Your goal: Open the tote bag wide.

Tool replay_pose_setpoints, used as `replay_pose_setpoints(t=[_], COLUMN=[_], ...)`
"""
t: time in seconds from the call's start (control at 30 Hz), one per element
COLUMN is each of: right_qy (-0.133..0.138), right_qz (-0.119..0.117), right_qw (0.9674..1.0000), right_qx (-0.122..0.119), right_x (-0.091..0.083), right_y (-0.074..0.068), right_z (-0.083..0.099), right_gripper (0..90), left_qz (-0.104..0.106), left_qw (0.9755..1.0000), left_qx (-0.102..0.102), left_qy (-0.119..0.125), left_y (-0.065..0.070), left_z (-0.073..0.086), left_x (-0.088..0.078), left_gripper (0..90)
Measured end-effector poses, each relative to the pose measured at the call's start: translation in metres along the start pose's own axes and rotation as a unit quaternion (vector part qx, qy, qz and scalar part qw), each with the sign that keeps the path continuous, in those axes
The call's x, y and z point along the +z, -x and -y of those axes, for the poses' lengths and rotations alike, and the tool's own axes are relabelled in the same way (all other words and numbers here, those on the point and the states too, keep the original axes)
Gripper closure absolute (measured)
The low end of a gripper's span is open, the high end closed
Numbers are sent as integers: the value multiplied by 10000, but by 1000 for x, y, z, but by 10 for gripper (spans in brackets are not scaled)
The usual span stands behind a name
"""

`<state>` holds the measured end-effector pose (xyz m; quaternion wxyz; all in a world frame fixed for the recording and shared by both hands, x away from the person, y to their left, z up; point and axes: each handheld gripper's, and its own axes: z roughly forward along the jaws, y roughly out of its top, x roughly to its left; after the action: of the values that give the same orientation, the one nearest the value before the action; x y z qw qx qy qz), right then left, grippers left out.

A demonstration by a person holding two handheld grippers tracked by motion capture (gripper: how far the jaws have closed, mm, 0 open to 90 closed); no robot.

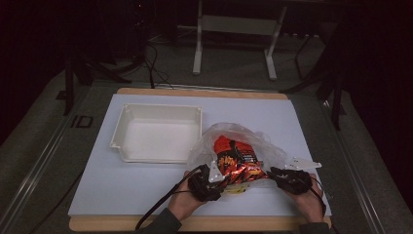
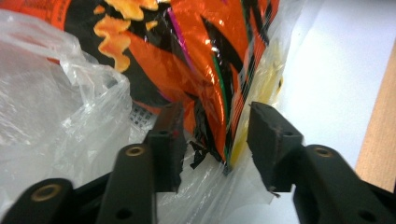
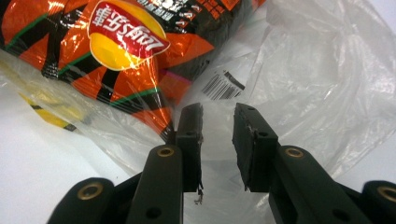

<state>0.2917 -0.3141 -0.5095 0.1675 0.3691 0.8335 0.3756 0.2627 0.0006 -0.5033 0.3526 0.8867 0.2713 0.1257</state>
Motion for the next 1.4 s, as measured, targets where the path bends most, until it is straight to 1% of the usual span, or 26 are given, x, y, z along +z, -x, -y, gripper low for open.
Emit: replay_pose_setpoints(t=[0.07, 0.17, 0.2, 0.23, 0.33, 0.4, 0.5, 0.63, 0.8, 1.03, 1.1, 1.2, 1.3, 1.4], right_qy=[0, -15, -18, -34, -45, -36, 6, 90, 280, 502, 537, 570, 608, 647], right_qz=[-11, -4, -10, -11, -21, -36, -97, -241, -397, -504, -480, -440, -369, -313], right_qw=[10000, 10000, 10000, 10000, 10000, 10000, 9998, 9990, 9969, 9942, 9938, 9932, 9928, 9927], right_qx=[-13, -24, -23, -19, -48, -81, -163, -352, -617, -804, -848, -915, -960, -968], right_x=[1, 1, 1, 1, 1, 1, 0, -1, -6, -13, -15, -17, -18, -19], right_y=[0, 1, 1, 1, 1, -1, -3, -10, -18, -24, -26, -26, -27, -27], right_z=[1, 2, 2, 3, 3, 2, 0, -4, -12, -25, -27, -31, -34, -37], right_gripper=[726, 728, 729, 729, 728, 726, 721, 709, 698, 698, 698, 733, 803, 856], left_qz=[26, -16, -11, -5, -26, -10, -27, -9, 3, -6, -7, -18, -46, -34], left_qw=[10000, 10000, 9999, 9999, 9999, 9998, 9997, 9995, 9992, 9986, 9984, 9982, 9978, 9973], left_qx=[-12, 44, 77, 80, 77, 32, 27, 8, 27, 101, 103, 98, 112, 158], left_qy=[19, 43, 82, 107, 141, 190, 241, 322, 400, 522, 554, 597, 647, 717], left_y=[-1, -1, -2, -3, -7, -9, -12, -14, -16, -20, -21, -24, -25, -26], left_z=[0, -1, -1, -2, -3, -3, -4, -5, -7, -13, -14, -15, -16, -16], left_x=[-1, -3, -7, -8, -12, -15, -19, -24, -29, -40, -43, -46, -49, -50], left_gripper=[662, 744, 744, 800, 846, 857, 858, 859, 858, 856, 855, 851, 838, 785])
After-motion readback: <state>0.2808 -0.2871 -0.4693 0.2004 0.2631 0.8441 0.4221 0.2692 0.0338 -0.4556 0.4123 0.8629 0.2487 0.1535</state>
